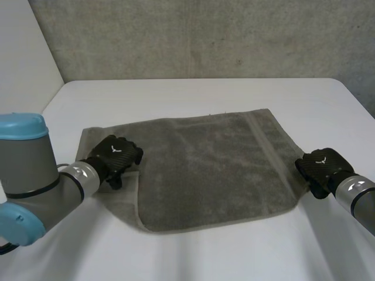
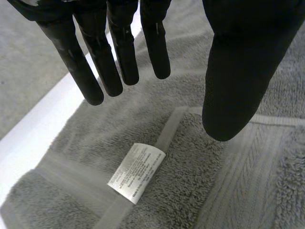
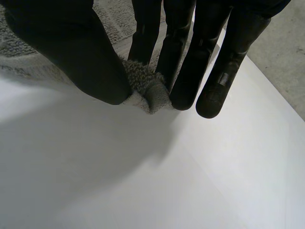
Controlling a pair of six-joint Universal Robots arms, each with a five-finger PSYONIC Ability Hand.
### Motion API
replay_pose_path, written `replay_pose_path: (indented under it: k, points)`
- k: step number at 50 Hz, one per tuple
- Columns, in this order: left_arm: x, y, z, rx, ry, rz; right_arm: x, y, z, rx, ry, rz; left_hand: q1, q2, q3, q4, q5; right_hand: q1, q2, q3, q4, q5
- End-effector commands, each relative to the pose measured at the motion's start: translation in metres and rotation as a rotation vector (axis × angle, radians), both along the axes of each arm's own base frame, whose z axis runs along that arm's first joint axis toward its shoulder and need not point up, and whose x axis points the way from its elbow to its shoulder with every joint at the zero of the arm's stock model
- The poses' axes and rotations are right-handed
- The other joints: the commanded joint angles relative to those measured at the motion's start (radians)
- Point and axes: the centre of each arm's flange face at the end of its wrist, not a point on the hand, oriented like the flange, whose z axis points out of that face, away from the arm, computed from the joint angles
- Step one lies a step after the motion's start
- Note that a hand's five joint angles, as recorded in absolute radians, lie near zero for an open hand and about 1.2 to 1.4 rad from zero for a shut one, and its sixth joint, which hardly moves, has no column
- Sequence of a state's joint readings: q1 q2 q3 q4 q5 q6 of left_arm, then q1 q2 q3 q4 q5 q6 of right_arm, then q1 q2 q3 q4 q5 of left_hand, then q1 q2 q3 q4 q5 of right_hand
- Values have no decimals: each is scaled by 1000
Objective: Fold the towel.
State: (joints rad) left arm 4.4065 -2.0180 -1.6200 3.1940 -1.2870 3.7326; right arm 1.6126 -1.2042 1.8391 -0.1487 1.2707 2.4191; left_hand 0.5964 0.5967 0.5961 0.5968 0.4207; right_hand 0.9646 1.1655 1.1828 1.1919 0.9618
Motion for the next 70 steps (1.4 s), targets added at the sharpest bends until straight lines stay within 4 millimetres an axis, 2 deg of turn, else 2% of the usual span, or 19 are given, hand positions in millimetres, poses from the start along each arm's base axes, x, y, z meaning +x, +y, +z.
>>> replay_pose_path:
  k: [1,22,25,27,28,29,36,41,43,44,46,50,52,55,58,60,63,65,70]
  points:
    - [-6,-10,-13,-3,-37,-27,1,2,-2,8,0,3,140,139,140,139,141,432,231,213,204,260]
    - [-8,-16,-37,16,-97,-58,1,4,-4,17,0,3,87,87,87,86,88,432,231,213,204,260]
    - [-8,-16,-37,16,-98,-57,1,4,-4,17,0,3,213,213,213,213,214,432,231,213,204,260]
    - [-8,-16,-35,7,-97,-52,1,4,-4,17,0,3,575,575,576,575,576,432,231,213,204,260]
    - [-8,-16,-35,7,-97,-52,1,4,-4,17,0,3,577,577,577,577,578,432,231,213,204,260]
    - [-8,-15,-33,2,-96,-53,1,4,-4,19,1,3,717,716,717,716,718,432,231,213,204,260]
    - [-7,-14,-34,8,-103,-48,0,4,-4,19,1,2,800,800,800,799,801,432,231,213,204,260]
    - [-4,-14,-20,-33,-101,-23,-2,2,-3,12,0,-5,800,800,800,799,801,432,231,213,204,260]
    - [-1,-13,5,-101,-79,6,-2,1,-2,8,-2,-5,800,800,800,799,801,432,231,213,204,260]
    - [-1,-13,5,-101,-79,6,-2,1,-1,8,-2,-5,800,800,800,799,801,432,231,213,204,260]
    - [3,-8,26,-153,-60,24,-2,-1,1,7,1,-11,800,800,800,799,801,432,231,213,204,260]
    - [9,1,43,-191,-49,41,-3,-2,5,-2,3,-18,800,800,800,799,801,432,231,213,204,260]
    - [25,8,55,-212,-47,84,-4,0,20,-18,3,-21,800,800,800,799,801,432,231,213,204,260]
    - [33,13,62,-225,-45,106,-6,8,38,7,10,-24,800,800,800,799,801,432,231,213,204,260]
    - [47,26,71,-243,-43,146,-8,14,43,46,19,-25,800,800,800,799,801,432,231,213,204,260]
    - [62,36,73,-236,-41,196,-13,27,55,117,36,-22,800,800,800,799,801,432,231,213,204,260]
    - [70,43,75,-228,-33,227,-17,41,71,131,64,-18,800,800,800,799,801,432,231,213,204,260]
    - [85,55,77,-205,-12,288,-20,47,76,137,88,-15,800,800,800,799,801,432,231,213,204,260]
    - [98,69,83,-167,14,351,-29,61,86,147,188,8,800,800,800,799,801,432,231,213,204,260]
